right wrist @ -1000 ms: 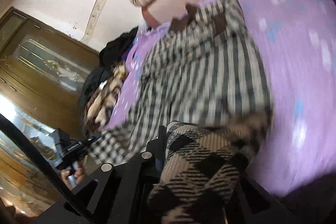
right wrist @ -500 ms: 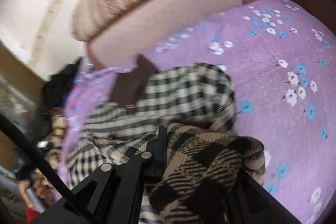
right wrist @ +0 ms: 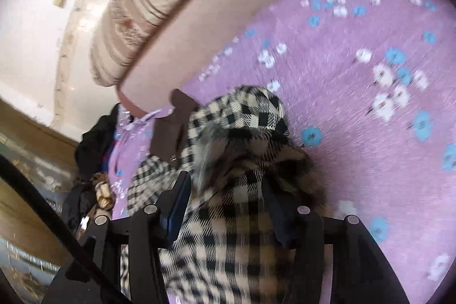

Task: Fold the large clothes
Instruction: 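Lay the hem over the coat near the collar and open both grippers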

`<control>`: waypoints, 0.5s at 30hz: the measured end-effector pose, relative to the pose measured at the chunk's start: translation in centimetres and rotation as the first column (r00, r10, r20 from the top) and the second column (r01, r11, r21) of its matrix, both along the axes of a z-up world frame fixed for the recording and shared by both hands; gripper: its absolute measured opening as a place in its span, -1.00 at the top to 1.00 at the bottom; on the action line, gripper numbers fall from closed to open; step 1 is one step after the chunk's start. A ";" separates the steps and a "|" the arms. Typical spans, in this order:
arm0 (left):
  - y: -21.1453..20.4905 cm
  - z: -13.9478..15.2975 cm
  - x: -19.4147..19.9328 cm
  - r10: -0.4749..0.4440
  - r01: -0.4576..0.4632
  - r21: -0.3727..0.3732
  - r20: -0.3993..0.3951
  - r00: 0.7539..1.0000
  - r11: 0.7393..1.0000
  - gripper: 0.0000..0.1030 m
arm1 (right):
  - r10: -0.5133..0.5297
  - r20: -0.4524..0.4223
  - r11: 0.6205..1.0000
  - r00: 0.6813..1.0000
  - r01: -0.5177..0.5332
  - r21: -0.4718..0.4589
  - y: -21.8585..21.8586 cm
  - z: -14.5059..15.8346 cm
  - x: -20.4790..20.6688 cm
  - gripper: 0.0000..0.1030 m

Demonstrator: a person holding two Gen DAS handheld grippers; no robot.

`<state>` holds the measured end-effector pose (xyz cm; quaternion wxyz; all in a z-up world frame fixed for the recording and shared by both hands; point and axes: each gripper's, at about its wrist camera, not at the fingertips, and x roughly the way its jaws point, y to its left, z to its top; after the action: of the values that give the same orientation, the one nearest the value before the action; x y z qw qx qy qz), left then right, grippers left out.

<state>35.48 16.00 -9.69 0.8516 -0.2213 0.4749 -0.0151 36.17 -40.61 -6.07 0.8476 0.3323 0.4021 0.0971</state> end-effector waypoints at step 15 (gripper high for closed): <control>-5.1 -1.9 0.9 -0.227 0.231 0.055 -0.066 0.972 0.971 0.57 | 0.091 0.042 0.763 0.995 -0.043 -0.645 5.8 2.2 4.9 -0.34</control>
<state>36.36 10.88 -11.56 0.8363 -0.1389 0.5224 -0.0921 41.03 -34.82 -3.86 0.9198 0.0040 0.3923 -0.0045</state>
